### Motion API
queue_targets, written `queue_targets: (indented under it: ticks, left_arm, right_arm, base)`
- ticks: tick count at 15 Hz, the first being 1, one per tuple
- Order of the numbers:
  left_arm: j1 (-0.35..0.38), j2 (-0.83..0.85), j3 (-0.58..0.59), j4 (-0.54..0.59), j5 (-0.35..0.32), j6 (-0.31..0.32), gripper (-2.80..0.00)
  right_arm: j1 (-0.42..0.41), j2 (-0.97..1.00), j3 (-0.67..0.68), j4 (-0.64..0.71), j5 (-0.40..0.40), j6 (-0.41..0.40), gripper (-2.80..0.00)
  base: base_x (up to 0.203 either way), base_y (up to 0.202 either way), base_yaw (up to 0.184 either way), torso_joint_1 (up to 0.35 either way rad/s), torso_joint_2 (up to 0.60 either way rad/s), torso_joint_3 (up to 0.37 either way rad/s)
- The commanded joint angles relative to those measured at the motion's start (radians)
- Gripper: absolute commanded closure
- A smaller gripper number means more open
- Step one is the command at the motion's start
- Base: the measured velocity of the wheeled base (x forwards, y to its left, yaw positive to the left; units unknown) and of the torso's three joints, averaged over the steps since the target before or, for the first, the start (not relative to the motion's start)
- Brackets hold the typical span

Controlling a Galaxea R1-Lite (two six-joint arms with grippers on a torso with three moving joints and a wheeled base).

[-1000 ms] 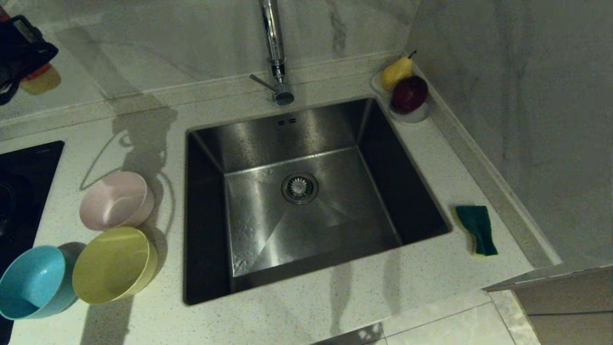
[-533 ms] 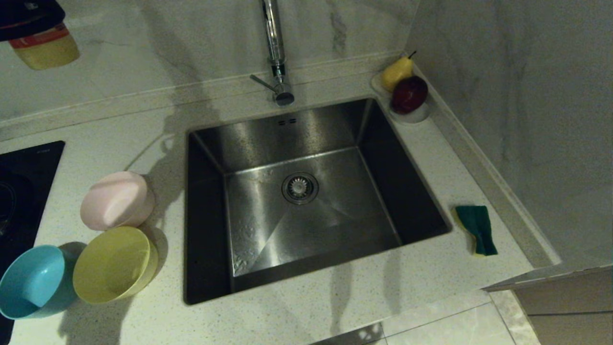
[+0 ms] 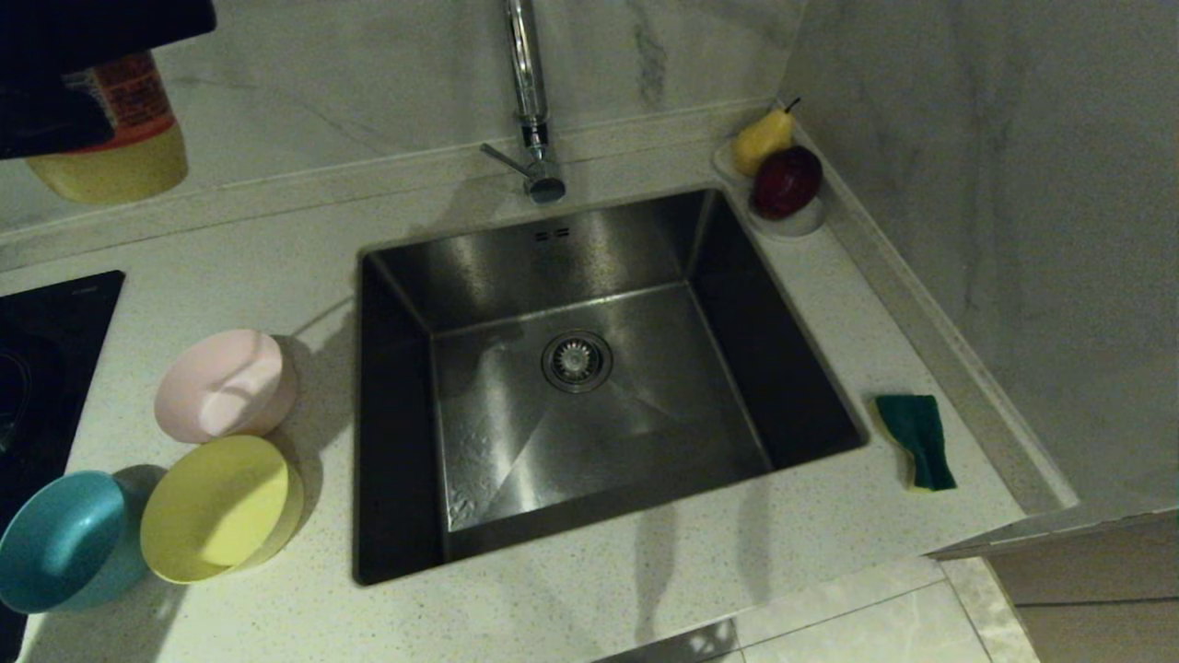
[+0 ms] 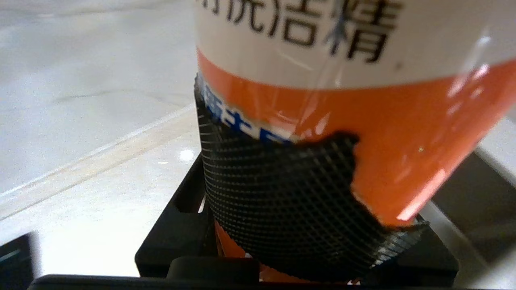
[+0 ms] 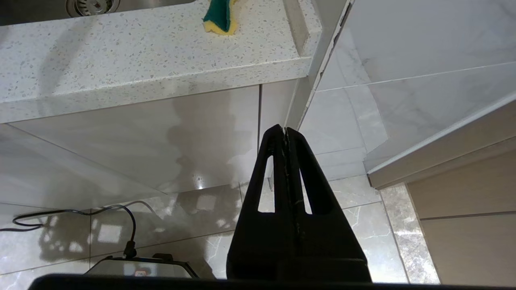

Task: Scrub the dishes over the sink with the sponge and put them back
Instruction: Squeeze it onto the sponge

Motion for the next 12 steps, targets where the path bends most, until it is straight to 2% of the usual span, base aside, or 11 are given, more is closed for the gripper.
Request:
queue_targets:
  ticks: [1, 4, 7, 12]
  left_arm:
    - [-0.086, 0.012, 0.002, 0.013, 0.012, 0.015, 0.00]
    - [-0.179, 0.077, -0.009, 0.001, 0.034, 0.128, 0.00]
    - [-0.228, 0.151, -0.039, -0.003, 0.064, 0.161, 0.00]
    - [-0.340, 0.291, -0.084, -0.100, 0.160, 0.177, 0.00]
  right_arm:
    - [0.002, 0.000, 0.000, 0.000, 0.000, 0.000, 0.00]
    - [0.000, 0.000, 0.000, 0.000, 0.000, 0.000, 0.00]
    - [0.000, 0.000, 0.000, 0.000, 0.000, 0.000, 0.00]
    - [0.000, 0.000, 0.000, 0.000, 0.000, 0.000, 0.00]
  base:
    - [0.000, 0.000, 0.000, 0.000, 0.00, 0.000]
    - [0.000, 0.000, 0.000, 0.000, 0.00, 0.000]
    - [0.000, 0.000, 0.000, 0.000, 0.00, 0.000]
    - [0.000, 0.000, 0.000, 0.000, 0.00, 0.000]
